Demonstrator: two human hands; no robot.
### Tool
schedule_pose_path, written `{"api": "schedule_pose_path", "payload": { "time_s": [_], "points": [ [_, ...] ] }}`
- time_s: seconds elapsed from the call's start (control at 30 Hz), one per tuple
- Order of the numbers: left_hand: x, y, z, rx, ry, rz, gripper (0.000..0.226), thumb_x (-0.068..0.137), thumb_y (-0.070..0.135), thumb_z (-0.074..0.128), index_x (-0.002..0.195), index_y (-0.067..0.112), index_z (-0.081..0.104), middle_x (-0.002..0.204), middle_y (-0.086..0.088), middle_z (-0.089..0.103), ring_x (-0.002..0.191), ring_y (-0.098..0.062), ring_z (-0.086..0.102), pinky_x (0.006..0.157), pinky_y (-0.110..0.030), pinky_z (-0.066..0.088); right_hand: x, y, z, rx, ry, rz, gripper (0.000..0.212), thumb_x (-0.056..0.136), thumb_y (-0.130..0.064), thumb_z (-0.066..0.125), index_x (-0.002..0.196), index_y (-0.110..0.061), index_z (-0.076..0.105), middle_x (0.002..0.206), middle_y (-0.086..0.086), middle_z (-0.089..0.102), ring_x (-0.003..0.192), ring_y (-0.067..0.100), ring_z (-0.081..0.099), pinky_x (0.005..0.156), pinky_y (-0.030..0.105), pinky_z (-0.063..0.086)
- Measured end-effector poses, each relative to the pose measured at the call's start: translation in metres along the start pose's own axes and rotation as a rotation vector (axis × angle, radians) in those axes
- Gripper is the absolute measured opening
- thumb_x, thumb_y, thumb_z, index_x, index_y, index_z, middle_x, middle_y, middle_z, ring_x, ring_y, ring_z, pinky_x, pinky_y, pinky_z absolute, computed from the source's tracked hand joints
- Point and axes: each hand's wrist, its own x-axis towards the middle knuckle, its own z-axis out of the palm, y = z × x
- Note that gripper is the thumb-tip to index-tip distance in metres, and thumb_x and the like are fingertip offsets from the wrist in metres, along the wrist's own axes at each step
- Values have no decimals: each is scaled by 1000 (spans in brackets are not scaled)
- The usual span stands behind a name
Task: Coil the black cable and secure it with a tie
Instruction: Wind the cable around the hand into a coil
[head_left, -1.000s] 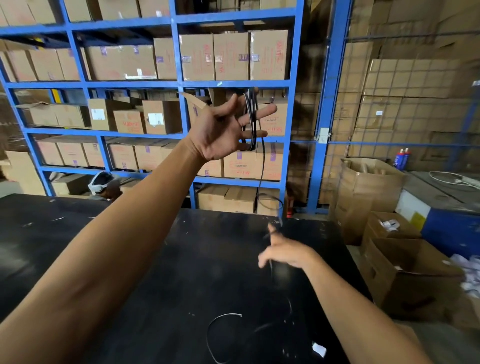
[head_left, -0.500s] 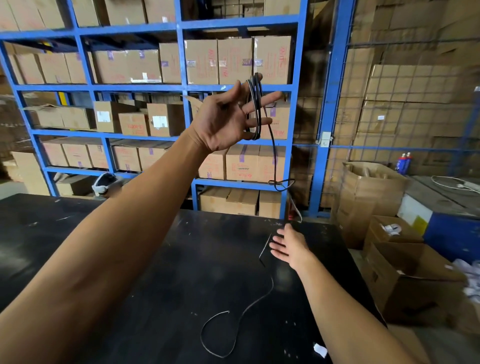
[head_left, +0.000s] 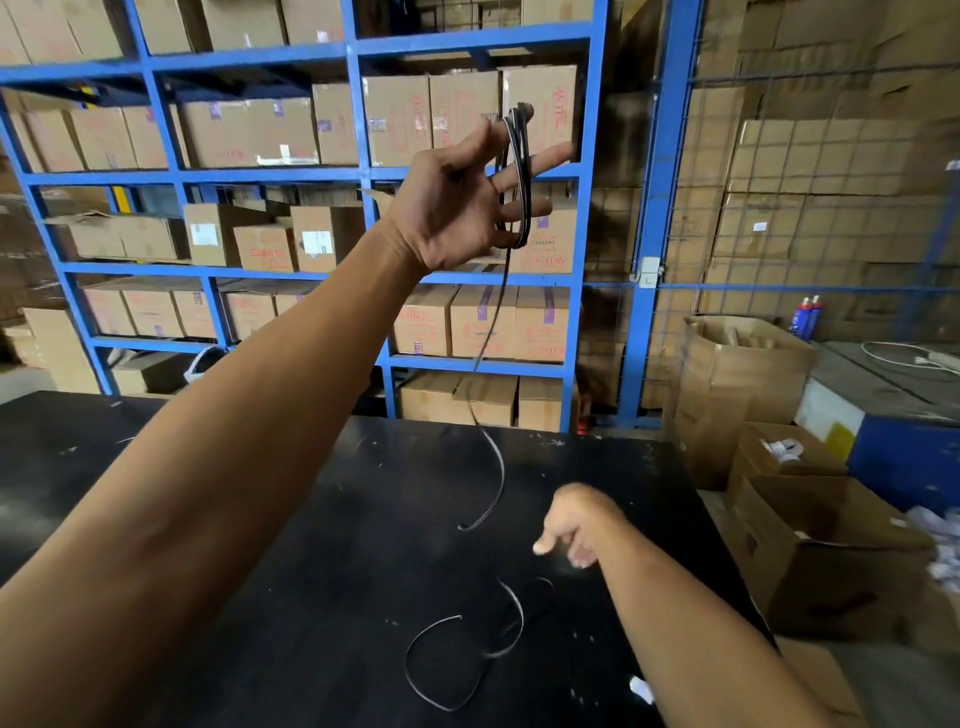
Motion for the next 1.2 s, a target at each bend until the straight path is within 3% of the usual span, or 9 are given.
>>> {"api": "schedule_pose_path", "payload": {
  "time_s": [0.1, 0.23, 0.3, 0.43, 0.6, 0.8, 0.87, 0.97, 1.2],
  "points": [
    [1, -4, -3, -1, -12, -25, 25, 104, 37, 35, 112, 26, 56, 160, -16, 34, 148, -47, 14, 120, -57, 4, -16, -3, -38, 52, 234, -179, 58, 83, -4, 73, 137, -8, 53, 129, 16, 60, 114, 30, 63, 100, 45, 55],
    [4, -20, -12, -3, -17, -31, 31, 105, 38, 31, 131, 29, 44, 161, -15, 32, 150, -45, 14, 120, -60, 4, -36, -11, -78, 931, 211, -675, 62, 85, 9, 49, 143, -13, 50, 132, 9, 57, 119, 23, 57, 95, 35, 52],
    [5, -31, -14, -16, -6, -31, 32, 105, 38, 29, 130, 29, 48, 160, -15, 33, 148, -46, 23, 119, -63, 1, -52, -18, -87, 1164, 186, -868, 55, 86, 8, 48, 133, -19, 56, 140, 7, 57, 126, 23, 54, 92, 30, 48],
    [9, -49, -13, 29, 16, -52, 33, 105, 42, 28, 136, 32, 35, 160, -12, 35, 140, -45, 41, 115, -64, 9, -59, -27, -78, 1147, 330, -968, 27, 96, -16, 63, 118, -32, 66, 124, 1, 70, 116, 16, 65, 86, 26, 46],
    [11, -58, -16, -26, -8, -69, 25, 101, 43, 36, 124, 34, 35, 158, -10, 39, 121, -41, 57, 113, -58, 12, -42, -24, -50, 1087, 552, -1020, 22, 106, -27, 49, 114, -33, 68, 92, 3, 64, 83, 15, 62, 81, 28, 55],
    [3, -71, -30, -101, 74, -54, 22, 100, 40, 43, 115, 30, 54, 158, -11, 40, 143, -37, 37, 118, -55, 13, -44, -17, -32, 911, 493, -1022, 22, 105, -29, 51, 116, -29, 70, 76, 2, 58, 67, 11, 55, 63, 22, 51],
    [-4, -73, -37, -124, 138, -63, 20, 97, 41, 47, 109, 29, 58, 158, -9, 39, 129, -37, 42, 100, -47, 31, -49, -13, -30, 870, 486, -1031, 22, 103, -31, 54, 113, -25, 73, 70, -1, 58, 61, 8, 54, 60, 24, 51],
    [-18, -74, -45, -141, 218, -100, 17, 92, 40, 57, 101, 26, 62, 151, -11, 42, 105, -29, 47, 85, -42, 36, -62, -2, -35, 889, 466, -1043, 20, 100, -29, 61, 98, -15, 75, 58, -4, 53, 49, 6, 49, 52, 28, 48],
    [-59, -111, -60, -7, 329, -391, 29, 97, 35, 49, 115, 23, 69, 150, -12, 46, 119, -30, 43, 104, -46, 29, -92, 19, -77, 1033, 415, -1112, 22, 95, -12, 63, 87, 8, 67, 47, -1, 43, 36, 11, 37, 46, 29, 40]
  ]
}}
